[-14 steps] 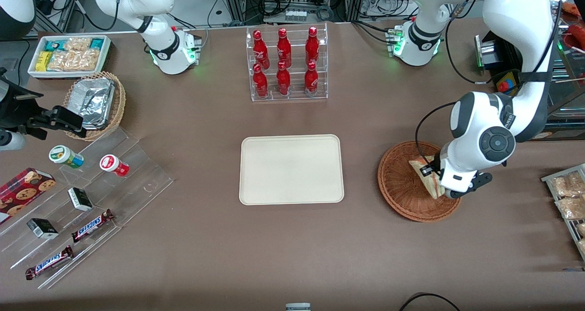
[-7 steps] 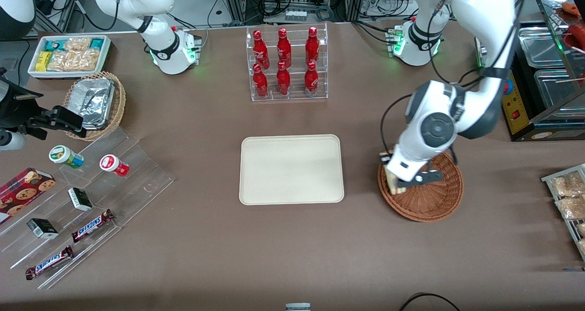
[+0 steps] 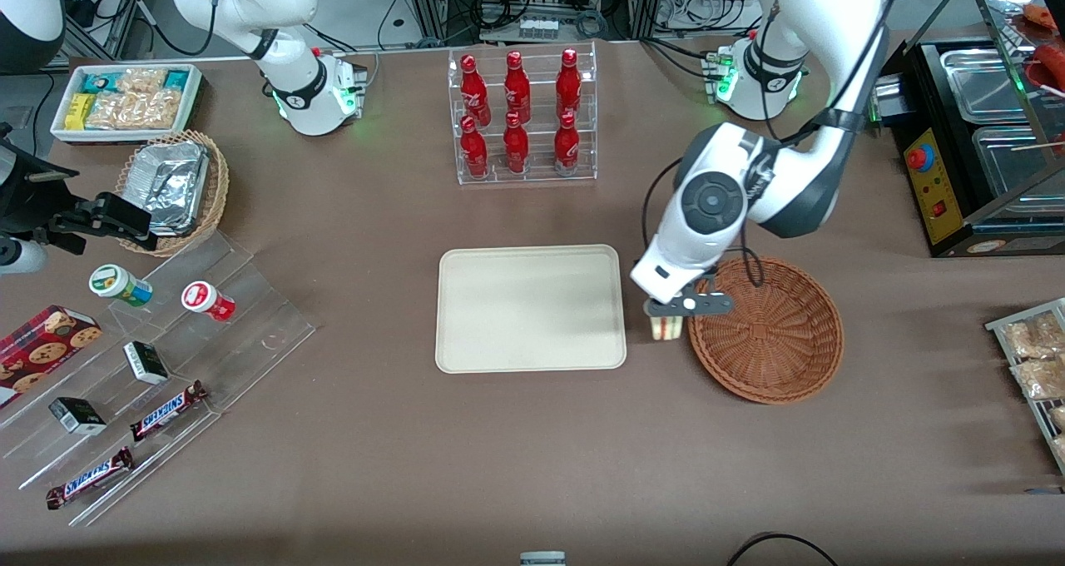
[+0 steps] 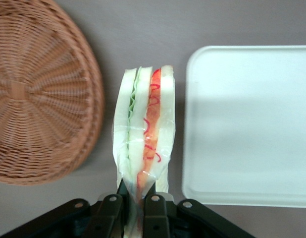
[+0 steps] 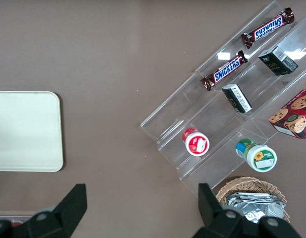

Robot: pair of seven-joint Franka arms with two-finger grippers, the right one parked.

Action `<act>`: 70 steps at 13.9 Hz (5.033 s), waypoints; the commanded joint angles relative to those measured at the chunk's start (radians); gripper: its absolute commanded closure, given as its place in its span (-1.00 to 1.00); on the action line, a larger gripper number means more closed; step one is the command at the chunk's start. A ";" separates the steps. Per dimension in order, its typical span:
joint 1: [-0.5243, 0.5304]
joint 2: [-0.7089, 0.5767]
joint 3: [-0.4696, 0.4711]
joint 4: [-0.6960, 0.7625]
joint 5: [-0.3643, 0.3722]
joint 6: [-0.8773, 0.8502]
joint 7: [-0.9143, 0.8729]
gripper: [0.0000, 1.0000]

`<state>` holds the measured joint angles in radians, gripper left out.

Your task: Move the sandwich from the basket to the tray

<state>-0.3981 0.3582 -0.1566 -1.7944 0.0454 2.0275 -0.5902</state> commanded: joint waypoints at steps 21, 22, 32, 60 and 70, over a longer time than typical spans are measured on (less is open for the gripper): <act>-0.179 0.352 -0.026 0.305 -0.032 0.036 -0.065 1.00; -0.179 0.360 -0.026 0.308 -0.032 0.037 -0.063 1.00; -0.177 0.372 -0.023 0.325 -0.024 0.033 -0.077 -1.00; 0.123 0.084 0.043 0.415 -0.015 -0.226 -0.013 -1.00; 0.314 -0.084 0.043 0.400 -0.059 -0.486 0.269 -1.00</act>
<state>-0.1108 0.3213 -0.1034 -1.3734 0.0048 1.5792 -0.3592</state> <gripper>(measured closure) 0.000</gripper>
